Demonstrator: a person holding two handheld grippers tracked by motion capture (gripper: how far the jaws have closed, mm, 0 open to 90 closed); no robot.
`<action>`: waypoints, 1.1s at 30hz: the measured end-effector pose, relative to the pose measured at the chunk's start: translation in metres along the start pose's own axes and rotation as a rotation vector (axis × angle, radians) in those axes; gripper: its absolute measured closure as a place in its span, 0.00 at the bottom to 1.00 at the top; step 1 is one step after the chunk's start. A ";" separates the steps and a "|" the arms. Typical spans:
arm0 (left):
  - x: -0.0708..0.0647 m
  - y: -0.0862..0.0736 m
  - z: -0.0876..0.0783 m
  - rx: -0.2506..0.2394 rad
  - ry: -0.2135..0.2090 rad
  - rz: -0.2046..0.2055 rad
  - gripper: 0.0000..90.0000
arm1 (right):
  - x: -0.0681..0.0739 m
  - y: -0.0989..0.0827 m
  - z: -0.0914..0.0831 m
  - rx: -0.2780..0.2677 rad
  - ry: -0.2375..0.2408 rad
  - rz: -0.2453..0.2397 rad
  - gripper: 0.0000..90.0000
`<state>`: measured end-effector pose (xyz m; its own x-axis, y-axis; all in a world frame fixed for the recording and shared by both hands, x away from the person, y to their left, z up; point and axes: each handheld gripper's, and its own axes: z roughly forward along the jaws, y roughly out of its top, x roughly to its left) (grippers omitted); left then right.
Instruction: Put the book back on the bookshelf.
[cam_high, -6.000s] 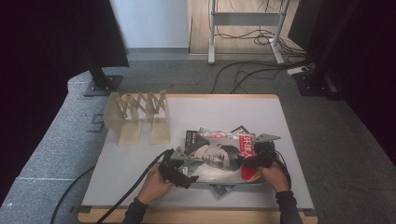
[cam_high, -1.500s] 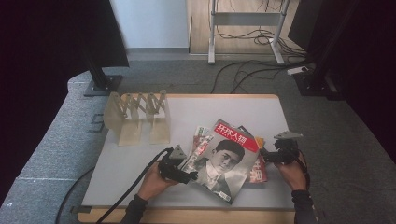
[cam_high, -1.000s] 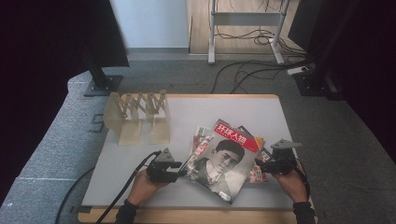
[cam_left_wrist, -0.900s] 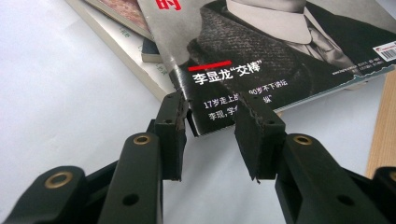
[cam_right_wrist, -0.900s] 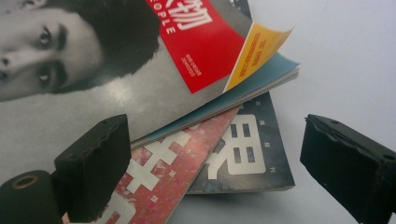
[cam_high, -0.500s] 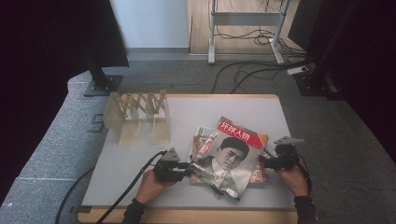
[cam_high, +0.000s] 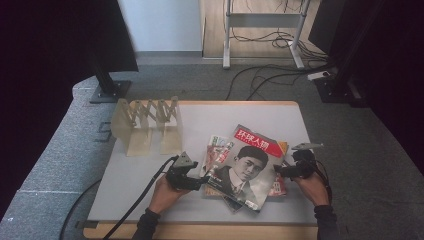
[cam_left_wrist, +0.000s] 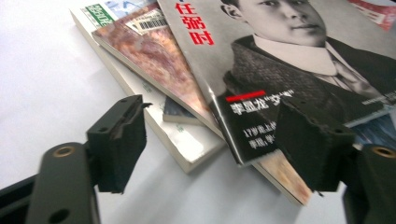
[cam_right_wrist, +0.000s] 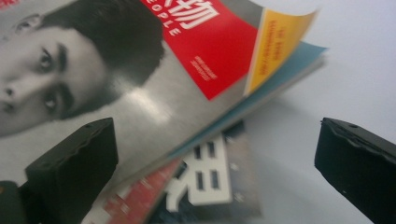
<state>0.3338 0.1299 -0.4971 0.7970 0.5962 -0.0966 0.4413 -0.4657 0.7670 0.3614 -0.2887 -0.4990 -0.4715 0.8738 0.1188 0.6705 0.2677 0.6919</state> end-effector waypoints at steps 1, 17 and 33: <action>-0.001 0.000 0.003 0.016 0.009 0.012 0.25 | -0.001 0.001 0.003 0.004 0.021 0.017 0.00; 0.003 -0.003 0.010 0.025 -0.003 0.011 0.21 | -0.011 0.023 0.027 0.025 0.102 0.094 0.15; 0.006 -0.002 0.010 0.032 -0.023 0.006 0.17 | -0.010 0.044 0.005 -0.012 0.054 0.066 0.85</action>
<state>0.3412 0.1281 -0.5056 0.8087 0.5783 -0.1070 0.4491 -0.4898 0.7472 0.3986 -0.2832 -0.4737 -0.4573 0.8660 0.2023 0.6944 0.2056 0.6896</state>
